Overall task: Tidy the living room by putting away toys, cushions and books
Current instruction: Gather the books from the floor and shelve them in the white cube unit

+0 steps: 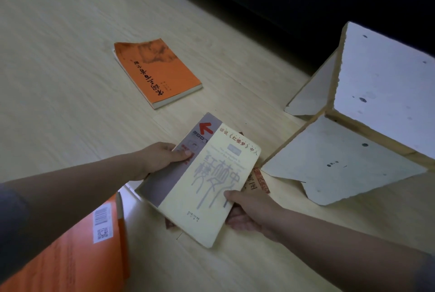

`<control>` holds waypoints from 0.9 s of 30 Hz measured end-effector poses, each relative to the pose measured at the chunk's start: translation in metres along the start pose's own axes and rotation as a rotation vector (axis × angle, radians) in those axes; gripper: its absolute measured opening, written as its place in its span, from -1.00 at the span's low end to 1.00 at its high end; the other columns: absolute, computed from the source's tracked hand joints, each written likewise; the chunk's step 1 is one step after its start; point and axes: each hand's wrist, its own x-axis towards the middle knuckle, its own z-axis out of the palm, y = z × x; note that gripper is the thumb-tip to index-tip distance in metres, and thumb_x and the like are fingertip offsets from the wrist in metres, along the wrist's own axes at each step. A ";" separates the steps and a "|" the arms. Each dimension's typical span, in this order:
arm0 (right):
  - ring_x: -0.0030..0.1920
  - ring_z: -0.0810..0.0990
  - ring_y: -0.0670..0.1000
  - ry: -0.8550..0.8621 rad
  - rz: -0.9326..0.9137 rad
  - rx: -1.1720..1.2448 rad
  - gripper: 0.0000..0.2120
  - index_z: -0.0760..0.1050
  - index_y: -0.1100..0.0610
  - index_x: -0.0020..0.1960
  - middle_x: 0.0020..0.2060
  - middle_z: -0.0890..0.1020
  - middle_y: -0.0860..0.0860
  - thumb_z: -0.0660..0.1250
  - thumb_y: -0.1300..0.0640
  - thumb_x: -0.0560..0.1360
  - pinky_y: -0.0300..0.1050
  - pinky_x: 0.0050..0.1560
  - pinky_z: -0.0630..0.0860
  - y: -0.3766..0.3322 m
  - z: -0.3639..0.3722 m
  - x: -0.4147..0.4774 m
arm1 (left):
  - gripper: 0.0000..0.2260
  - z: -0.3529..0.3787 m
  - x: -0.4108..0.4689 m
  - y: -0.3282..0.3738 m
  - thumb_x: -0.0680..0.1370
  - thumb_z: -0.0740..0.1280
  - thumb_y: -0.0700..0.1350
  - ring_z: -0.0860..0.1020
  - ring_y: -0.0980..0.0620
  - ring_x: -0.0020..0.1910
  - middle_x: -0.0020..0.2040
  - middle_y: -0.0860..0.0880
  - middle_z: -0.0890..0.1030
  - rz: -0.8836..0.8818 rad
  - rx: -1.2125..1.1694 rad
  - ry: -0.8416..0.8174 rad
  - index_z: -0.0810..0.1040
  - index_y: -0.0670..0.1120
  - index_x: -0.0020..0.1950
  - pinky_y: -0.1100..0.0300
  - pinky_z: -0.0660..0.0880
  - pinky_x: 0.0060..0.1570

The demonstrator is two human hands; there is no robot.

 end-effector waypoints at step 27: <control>-0.13 0.63 0.13 -0.039 0.231 0.268 -0.70 0.44 0.22 0.19 0.09 0.61 0.24 0.28 0.02 0.58 -0.05 -0.21 0.58 0.020 0.032 0.010 | -0.62 0.024 0.031 0.026 0.62 0.10 0.10 0.41 -0.22 0.24 0.24 -0.16 0.44 0.364 0.929 0.148 0.35 0.00 0.40 -0.01 0.35 0.26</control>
